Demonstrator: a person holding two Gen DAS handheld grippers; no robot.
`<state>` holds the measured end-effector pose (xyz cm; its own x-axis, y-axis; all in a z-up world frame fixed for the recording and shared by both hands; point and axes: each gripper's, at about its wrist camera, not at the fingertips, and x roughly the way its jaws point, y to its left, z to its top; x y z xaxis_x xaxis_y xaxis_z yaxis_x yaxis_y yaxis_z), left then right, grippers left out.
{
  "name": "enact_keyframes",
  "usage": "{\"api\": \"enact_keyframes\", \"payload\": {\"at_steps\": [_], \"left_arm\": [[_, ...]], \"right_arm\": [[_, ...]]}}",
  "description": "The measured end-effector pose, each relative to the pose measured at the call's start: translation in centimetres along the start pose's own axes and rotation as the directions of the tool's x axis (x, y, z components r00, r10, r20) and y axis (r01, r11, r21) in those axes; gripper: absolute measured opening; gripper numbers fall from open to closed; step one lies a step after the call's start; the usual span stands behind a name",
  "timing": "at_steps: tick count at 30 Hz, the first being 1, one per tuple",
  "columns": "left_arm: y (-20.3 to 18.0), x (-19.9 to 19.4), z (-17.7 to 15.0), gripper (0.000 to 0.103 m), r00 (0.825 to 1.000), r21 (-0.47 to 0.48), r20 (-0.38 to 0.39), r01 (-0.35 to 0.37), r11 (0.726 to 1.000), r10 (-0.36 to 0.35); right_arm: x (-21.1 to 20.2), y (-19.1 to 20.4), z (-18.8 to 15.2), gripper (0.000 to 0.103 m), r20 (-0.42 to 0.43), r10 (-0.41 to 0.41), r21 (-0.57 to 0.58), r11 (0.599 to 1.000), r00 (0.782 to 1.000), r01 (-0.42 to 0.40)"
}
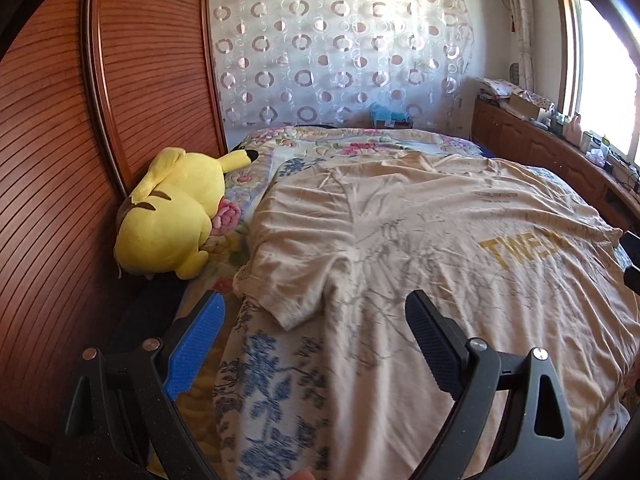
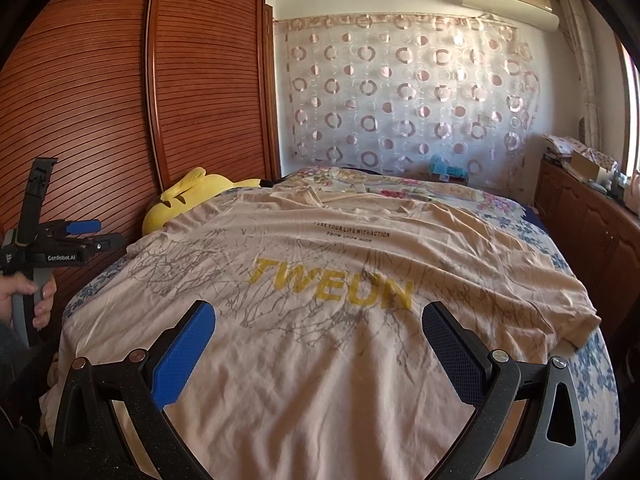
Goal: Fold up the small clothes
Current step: 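Move the left tool to the sleeve edge of the beige T-shirt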
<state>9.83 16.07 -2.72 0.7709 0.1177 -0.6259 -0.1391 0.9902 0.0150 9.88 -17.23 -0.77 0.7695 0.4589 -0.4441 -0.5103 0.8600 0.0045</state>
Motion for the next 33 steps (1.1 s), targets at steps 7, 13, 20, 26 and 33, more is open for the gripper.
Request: {"api": "enact_keyframes", "payload": {"at_steps": [7,13,20,26,33], "left_arm": [[3.5,3.2,1.2,0.088,0.993,-0.065,-0.091,0.063,0.996,-0.069],[4.3,5.9,2.1,0.085,0.983,-0.073,-0.162,0.076,0.994,-0.087],[4.7,9.6,1.6,0.073,0.952,-0.105,-0.286,0.086,0.991,-0.113],[4.5,9.8,1.9,0.048,0.951,-0.103,-0.281,0.107,0.989,-0.132],[2.7,8.9,2.8,0.008,0.967,0.086,-0.253,0.007,0.996,0.016]], "right_arm": [[2.2,0.0,0.9,0.103,-0.044,0.01,-0.028,1.0,0.999,-0.012],[3.5,-0.2,1.0,0.103,-0.09,-0.008,-0.048,0.999,0.996,0.004],[4.1,0.1,1.6,0.103,-0.127,-0.01,-0.059,0.998,0.992,0.003],[4.2,-0.1,1.7,0.103,-0.125,-0.008,-0.045,0.999,0.992,0.002],[4.6,-0.6,1.6,0.103,-0.123,-0.01,-0.007,1.0,0.992,0.009]]}}
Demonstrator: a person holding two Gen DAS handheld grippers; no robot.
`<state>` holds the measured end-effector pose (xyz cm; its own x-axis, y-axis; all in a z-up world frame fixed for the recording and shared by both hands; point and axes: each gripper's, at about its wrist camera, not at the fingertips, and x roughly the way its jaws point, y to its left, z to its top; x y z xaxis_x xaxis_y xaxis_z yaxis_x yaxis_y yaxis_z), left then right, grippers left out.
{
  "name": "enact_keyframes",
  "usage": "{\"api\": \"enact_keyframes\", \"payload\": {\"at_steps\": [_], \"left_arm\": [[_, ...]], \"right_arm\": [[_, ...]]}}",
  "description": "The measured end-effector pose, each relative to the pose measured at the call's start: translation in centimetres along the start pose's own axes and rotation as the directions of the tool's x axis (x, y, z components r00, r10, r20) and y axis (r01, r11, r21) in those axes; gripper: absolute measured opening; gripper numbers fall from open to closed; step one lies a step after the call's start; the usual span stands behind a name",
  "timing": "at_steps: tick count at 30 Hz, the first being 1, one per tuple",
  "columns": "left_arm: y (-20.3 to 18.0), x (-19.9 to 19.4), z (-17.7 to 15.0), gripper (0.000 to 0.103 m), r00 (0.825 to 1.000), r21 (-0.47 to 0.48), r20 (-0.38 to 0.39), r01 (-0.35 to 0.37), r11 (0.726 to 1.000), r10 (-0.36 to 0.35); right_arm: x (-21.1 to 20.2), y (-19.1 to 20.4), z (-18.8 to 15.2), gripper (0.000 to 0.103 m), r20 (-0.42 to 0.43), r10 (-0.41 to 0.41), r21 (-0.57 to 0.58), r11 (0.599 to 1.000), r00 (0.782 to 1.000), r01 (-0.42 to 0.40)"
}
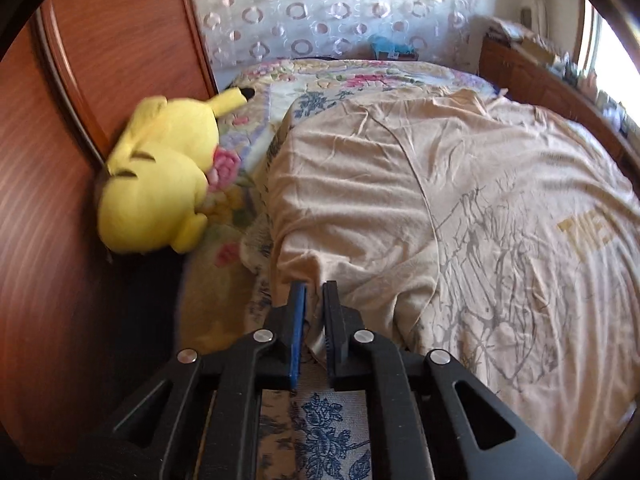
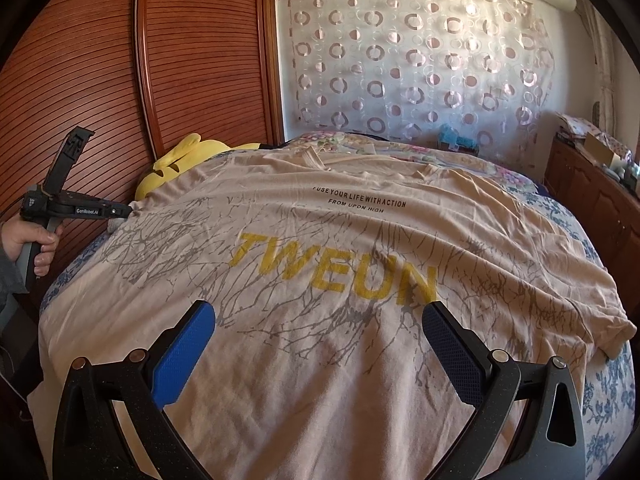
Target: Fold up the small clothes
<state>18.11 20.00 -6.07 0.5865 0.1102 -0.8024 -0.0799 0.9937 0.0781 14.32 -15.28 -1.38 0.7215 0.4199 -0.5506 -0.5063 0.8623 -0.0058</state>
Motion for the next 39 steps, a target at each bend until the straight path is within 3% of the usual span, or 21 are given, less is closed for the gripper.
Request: {"api": "enact_keyframes", "payload": {"at_steps": [3,7,10,14,17,20,21,25,29,33,39], "left_arm": [[-1.0,-1.1,0.7,0.007,0.999,0.046,0.034,-0.016,0.999,0.014],[-3.3,-2.9,2.6,0.007,0.996,0.093,0.084,0.012,0.996,-0.02],[-5.7,-4.3,4.3,0.007,0.991,0.138,0.116,0.051,0.989,-0.067],[-10.2,-6.4,5.7,0.007,0.975,0.21,0.129,0.151,0.966,-0.18],[-12.1,-7.6,5.5,0.01,0.97,0.247,0.141,0.158,0.956,-0.197],[-11.9,-8.1,5.1,0.03,0.965,0.254,0.142,0.18,0.95,-0.22],[-11.5,-8.1,4.9,0.043,0.965,0.25,0.144,0.181,0.951,-0.221],[-8.9,-6.8,4.7,0.058,0.972,0.195,0.125,0.172,0.965,-0.199],[-5.8,-4.1,4.1,0.059,0.984,0.117,0.1,0.133,0.984,-0.145],[-4.6,-0.8,3.4,0.059,0.987,0.047,0.045,0.152,0.987,-0.154],[-5.3,1.7,2.8,0.045,0.979,0.033,-0.003,0.203,0.979,-0.203]], "right_arm": [[-0.1,0.1,0.0,0.103,0.001,-0.001,0.005,1.0,1.0,0.001],[0.0,0.2,0.1,0.103,0.001,-0.01,0.002,1.0,1.0,0.01],[0.0,0.2,0.1,0.103,0.001,-0.015,0.003,1.0,1.0,0.015],[-0.1,0.2,0.1,0.103,0.004,-0.018,0.008,1.0,1.0,0.018],[-0.2,0.0,0.1,0.103,0.006,-0.016,0.012,1.0,1.0,0.016],[-0.3,-0.1,0.0,0.103,0.006,-0.014,0.012,1.0,1.0,0.014],[-0.2,-0.2,0.0,0.103,0.006,-0.015,0.012,1.0,1.0,0.014],[-0.3,-0.1,0.0,0.103,0.004,-0.02,0.012,1.0,1.0,0.02],[-0.3,0.1,0.1,0.103,-0.002,-0.022,0.007,1.0,1.0,0.022],[-0.3,0.0,0.2,0.103,-0.002,-0.022,0.006,1.0,1.0,0.022],[-0.2,0.0,0.3,0.103,-0.008,-0.016,0.002,1.0,1.0,0.016]]}}
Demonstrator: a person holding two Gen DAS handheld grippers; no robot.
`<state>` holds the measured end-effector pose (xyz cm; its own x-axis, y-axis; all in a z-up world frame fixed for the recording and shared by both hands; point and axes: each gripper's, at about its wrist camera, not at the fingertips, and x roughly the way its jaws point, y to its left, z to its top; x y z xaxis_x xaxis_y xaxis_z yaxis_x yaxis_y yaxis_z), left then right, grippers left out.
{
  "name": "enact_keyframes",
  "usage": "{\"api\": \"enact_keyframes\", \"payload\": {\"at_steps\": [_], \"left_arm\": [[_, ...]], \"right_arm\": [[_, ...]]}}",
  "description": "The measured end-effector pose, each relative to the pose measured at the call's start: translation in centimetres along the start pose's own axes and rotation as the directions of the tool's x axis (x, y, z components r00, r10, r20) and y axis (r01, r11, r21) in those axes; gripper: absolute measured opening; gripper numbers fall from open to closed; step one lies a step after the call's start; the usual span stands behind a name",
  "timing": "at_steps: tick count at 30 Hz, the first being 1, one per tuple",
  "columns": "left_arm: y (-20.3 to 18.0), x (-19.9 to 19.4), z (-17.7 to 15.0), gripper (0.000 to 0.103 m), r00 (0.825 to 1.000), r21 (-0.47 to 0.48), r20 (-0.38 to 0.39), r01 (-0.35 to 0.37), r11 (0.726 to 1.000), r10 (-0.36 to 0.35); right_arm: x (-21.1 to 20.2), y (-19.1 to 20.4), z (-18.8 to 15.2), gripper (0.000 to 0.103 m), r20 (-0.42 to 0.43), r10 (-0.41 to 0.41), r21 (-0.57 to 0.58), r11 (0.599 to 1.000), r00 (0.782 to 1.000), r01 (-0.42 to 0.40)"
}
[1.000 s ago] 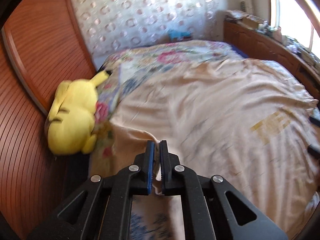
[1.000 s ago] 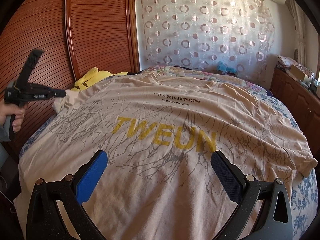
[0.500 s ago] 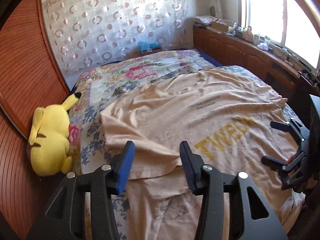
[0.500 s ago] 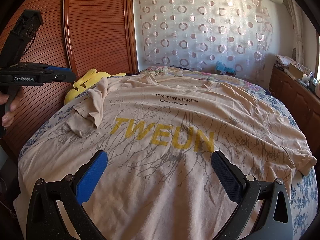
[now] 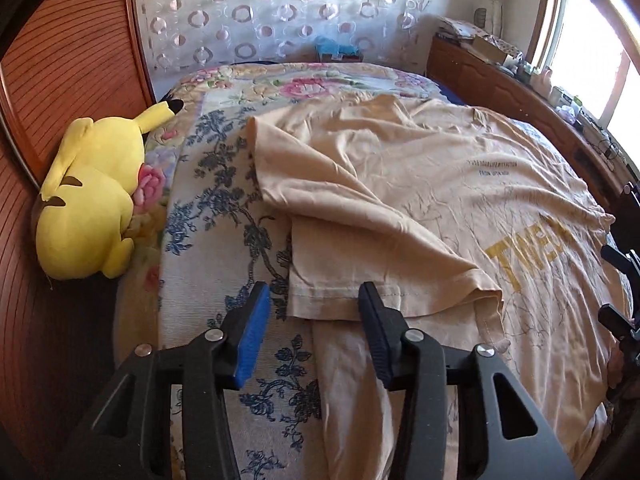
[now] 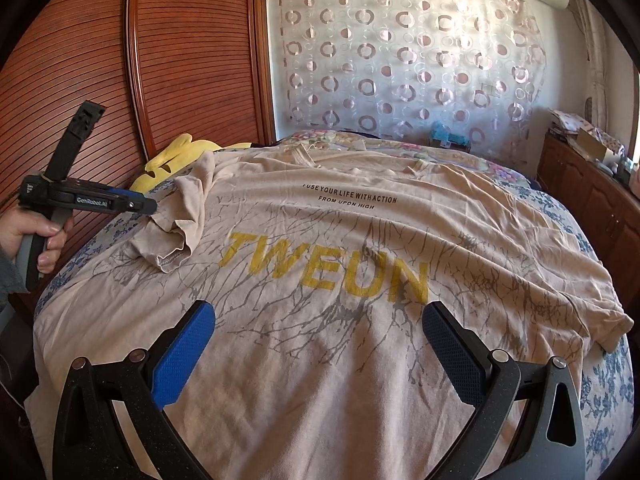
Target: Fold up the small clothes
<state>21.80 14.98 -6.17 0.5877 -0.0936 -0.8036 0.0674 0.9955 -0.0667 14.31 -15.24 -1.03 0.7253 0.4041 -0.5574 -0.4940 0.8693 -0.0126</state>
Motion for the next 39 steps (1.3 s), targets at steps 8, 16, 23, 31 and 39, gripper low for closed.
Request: {"api": "enact_keyframes", "payload": {"at_steps": [8,16,23,31,39], "left_arm": [[-2.1,-0.9,0.8,0.003,0.999,0.069,0.037,-0.042,0.997,0.04],[-7.2,-4.3,4.4,0.003,0.993,0.171,0.106,0.034,0.985,-0.053],[-13.0,-5.8,8.1,0.003,0.979,0.246,0.129,0.122,0.962,-0.157],[-13.5,-5.8,8.0,0.042,0.976,0.268,0.134,0.13,0.955,-0.17],[-8.3,-3.5,3.9,0.043,0.993,0.177,0.055,0.092,0.98,-0.103]], "right_arm": [[0.1,-0.2,0.1,0.103,-0.017,0.01,-0.005,1.0,1.0,-0.01],[0.1,-0.3,0.2,0.103,-0.012,0.009,-0.002,1.0,1.0,-0.009],[0.0,-0.4,0.1,0.103,-0.006,0.01,0.004,1.0,1.0,-0.01],[-0.1,-0.5,0.0,0.103,-0.004,0.011,0.007,1.0,1.0,-0.011],[-0.1,-0.5,0.0,0.103,-0.006,0.01,0.007,1.0,1.0,-0.01]]}}
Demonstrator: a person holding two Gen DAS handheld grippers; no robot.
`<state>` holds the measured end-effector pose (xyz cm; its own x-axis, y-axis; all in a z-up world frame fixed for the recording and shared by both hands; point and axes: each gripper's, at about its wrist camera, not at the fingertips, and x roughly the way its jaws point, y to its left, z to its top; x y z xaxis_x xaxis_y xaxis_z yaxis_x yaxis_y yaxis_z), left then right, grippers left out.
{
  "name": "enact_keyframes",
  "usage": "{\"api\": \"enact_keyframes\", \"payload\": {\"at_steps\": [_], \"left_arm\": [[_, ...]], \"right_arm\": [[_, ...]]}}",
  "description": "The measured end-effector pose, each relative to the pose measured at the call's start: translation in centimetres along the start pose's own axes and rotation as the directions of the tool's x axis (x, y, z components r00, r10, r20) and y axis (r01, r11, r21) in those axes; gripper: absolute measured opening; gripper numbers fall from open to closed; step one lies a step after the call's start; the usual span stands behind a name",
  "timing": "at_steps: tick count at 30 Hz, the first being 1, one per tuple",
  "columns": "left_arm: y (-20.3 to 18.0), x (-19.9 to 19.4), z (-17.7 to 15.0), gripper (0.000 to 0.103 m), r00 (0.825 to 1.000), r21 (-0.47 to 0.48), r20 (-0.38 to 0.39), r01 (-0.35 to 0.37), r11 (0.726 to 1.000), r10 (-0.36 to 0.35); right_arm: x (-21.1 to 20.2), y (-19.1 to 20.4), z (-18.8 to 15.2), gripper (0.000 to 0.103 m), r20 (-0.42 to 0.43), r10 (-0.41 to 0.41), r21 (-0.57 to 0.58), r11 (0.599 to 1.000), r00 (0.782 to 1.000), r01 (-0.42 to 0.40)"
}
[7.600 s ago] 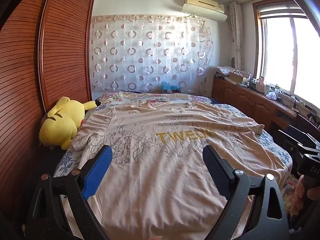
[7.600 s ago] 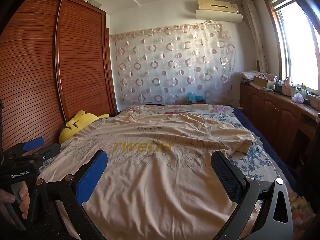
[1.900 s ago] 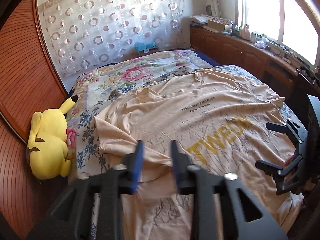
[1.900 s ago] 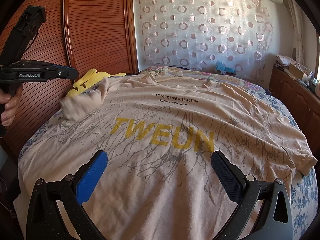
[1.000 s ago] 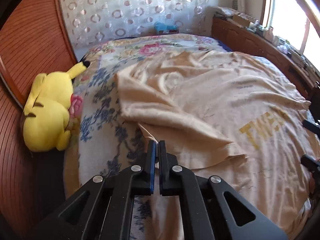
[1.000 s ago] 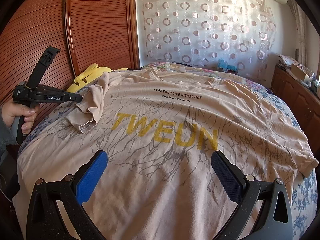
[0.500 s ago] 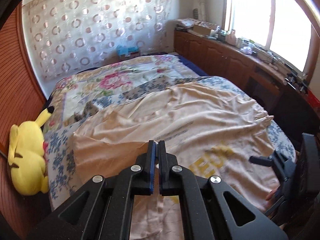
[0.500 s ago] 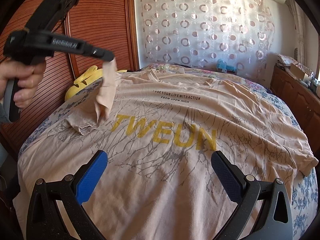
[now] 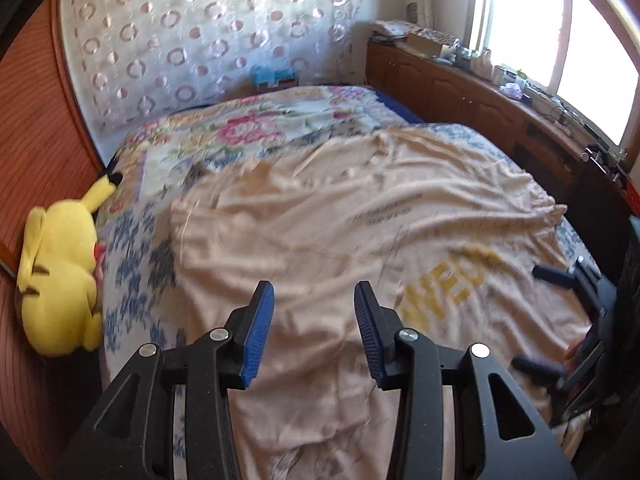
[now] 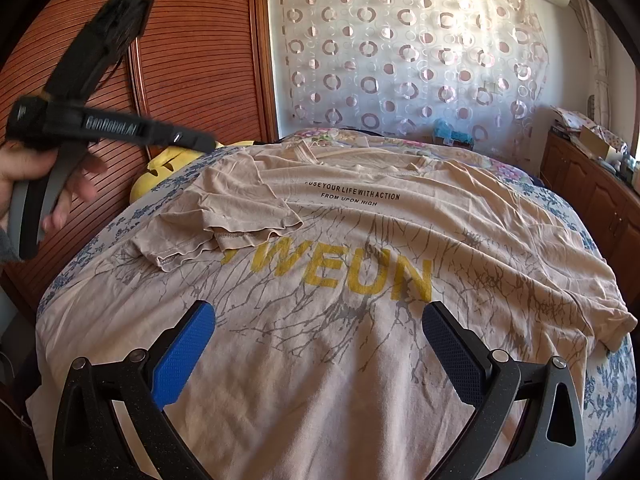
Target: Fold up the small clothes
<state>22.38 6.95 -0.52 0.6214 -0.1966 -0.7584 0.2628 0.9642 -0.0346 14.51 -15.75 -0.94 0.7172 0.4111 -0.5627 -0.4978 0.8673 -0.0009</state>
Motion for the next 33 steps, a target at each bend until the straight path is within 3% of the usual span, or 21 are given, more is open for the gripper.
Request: {"api": "enact_keyframes", "payload": {"at_steps": [2,4,5,14,18,22,26,33], "left_arm": [[1.0,0.3,-2.1,0.049,1.0,-0.017,-0.026,-0.002,1.0,0.002],[1.6,0.5,-3.7,0.074,0.999,-0.023,-0.037,-0.011,1.0,0.01],[1.9,0.5,-4.5,0.079,0.999,-0.028,-0.042,-0.015,1.0,0.014],[2.3,1.4,-7.9,0.079,0.994,-0.009,-0.099,-0.038,0.999,0.037],[2.5,1.4,-8.4,0.081,0.997,-0.026,-0.071,-0.036,0.999,0.034],[2.7,1.3,-9.0,0.09,0.998,-0.031,-0.025,-0.05,0.998,0.05],[3.0,1.6,-9.2,0.102,0.997,-0.042,-0.039,-0.061,0.997,0.06],[2.9,1.7,-9.2,0.103,0.997,-0.041,-0.041,-0.063,0.997,0.061]], "right_arm": [[0.0,0.0,0.1,0.103,-0.002,0.0,-0.001,1.0,1.0,0.0],[0.1,0.1,0.1,0.103,-0.005,0.001,-0.003,1.0,1.0,-0.001],[0.2,0.1,0.2,0.103,-0.005,0.0,-0.003,1.0,1.0,-0.001],[0.3,0.1,0.2,0.103,-0.009,-0.002,0.0,1.0,1.0,0.002],[0.2,0.0,0.2,0.103,-0.008,-0.002,0.002,1.0,1.0,0.002],[0.3,0.0,0.2,0.103,-0.009,-0.001,0.001,1.0,1.0,0.001],[0.3,-0.1,0.1,0.103,-0.015,0.004,0.001,1.0,1.0,-0.004],[0.4,-0.2,0.3,0.103,-0.027,0.02,0.009,1.0,0.999,-0.019]]}}
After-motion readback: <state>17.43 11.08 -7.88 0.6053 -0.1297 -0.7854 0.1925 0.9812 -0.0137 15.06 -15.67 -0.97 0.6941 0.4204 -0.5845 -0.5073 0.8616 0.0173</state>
